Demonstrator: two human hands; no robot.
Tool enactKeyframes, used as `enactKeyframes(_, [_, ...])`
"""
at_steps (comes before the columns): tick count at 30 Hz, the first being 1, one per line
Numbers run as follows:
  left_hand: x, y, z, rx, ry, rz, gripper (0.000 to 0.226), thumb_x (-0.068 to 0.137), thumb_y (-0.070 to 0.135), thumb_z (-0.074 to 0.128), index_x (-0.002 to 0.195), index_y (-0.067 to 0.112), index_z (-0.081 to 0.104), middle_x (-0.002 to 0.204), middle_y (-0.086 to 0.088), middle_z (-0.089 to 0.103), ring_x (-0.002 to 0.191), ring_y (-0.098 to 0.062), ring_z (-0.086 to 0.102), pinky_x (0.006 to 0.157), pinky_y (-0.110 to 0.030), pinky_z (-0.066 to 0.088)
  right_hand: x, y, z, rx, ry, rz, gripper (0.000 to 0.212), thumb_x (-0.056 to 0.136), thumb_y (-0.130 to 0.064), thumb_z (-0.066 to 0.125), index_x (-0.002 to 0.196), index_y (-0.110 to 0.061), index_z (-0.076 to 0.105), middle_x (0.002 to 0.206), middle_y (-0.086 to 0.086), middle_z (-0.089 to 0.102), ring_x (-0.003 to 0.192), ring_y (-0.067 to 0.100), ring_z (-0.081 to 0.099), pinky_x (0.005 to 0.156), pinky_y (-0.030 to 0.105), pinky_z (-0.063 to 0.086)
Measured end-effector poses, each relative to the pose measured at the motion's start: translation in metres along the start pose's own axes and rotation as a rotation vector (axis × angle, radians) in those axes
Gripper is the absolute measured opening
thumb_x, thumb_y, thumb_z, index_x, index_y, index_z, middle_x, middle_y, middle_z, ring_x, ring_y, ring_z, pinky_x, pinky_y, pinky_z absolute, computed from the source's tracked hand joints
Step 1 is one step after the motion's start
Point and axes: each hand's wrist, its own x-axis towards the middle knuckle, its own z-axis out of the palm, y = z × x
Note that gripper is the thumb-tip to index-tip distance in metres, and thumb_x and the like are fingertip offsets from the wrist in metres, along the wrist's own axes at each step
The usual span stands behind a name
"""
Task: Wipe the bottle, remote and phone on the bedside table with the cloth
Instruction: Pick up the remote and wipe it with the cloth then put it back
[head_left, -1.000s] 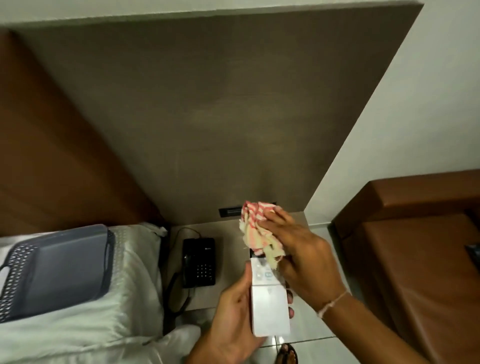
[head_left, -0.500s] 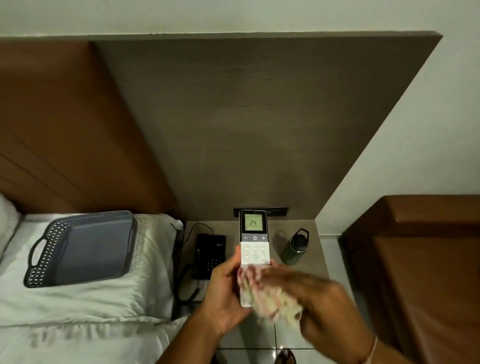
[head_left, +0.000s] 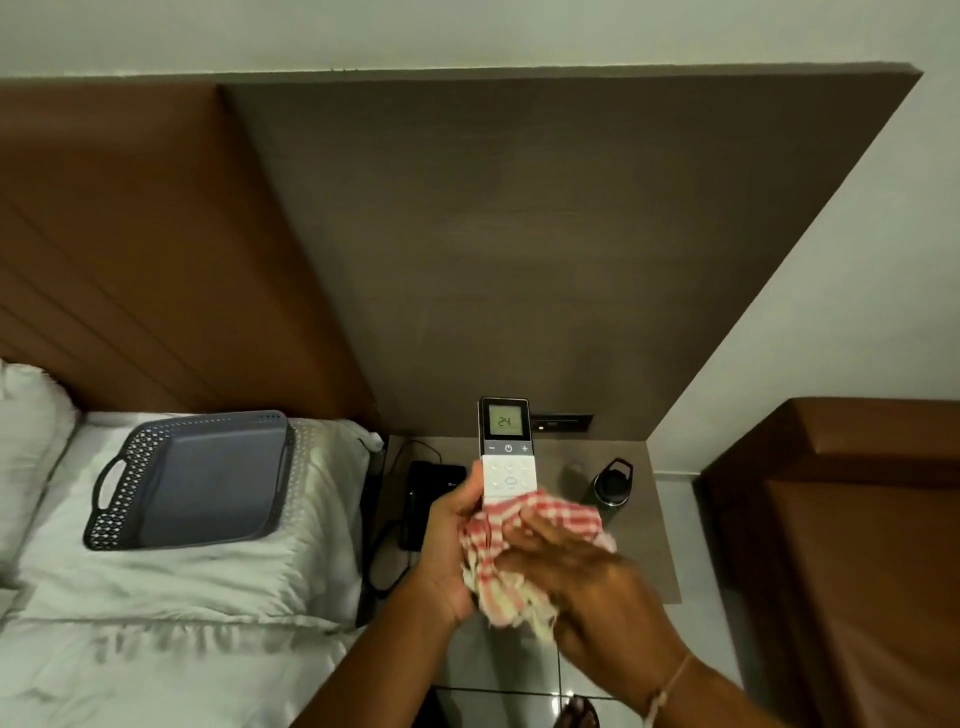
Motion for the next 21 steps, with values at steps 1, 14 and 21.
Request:
enactKeyframes(1, [0.002,0.003,-0.001,0.011,0.017,0.005,0.056,0.087,0.049,0.054,0.112,0.003,0.074,0.102,-0.021,0.074,0.087,-0.032,0.073,0.085,-0.042,0.057,-0.009,-0.003,0.002,0.032,-0.042,-0.033,0.065,0.055,-0.014,0.083,0.117,-0.028,0.068,0.123,-0.004,0.068,0.115,0.015,0.062,0.093,0.035,0.052])
enactKeyframes(14, [0.014,-0.018,0.022,-0.005,-0.023,-0.025,0.046,0.086,0.041,0.062,0.117,0.008,0.072,0.103,-0.017,0.073,0.086,-0.03,0.068,0.078,-0.038,0.056,0.077,0.059,-0.039,0.008,0.169,0.22,0.049,0.076,-0.012,0.076,0.123,-0.022,0.065,0.13,0.005,0.064,0.115,0.027,0.062,0.091,0.036,0.051])
enactKeyframes(21, [0.045,-0.035,0.0,-0.096,0.14,-0.094,0.05,0.09,0.041,0.053,0.104,-0.002,0.075,0.105,-0.024,0.072,0.097,-0.038,0.071,0.094,-0.048,0.054,0.001,0.041,0.014,0.148,0.093,0.19,0.057,0.059,-0.008,0.083,0.111,-0.03,0.072,0.115,-0.006,0.072,0.109,0.01,0.064,0.096,0.03,0.05])
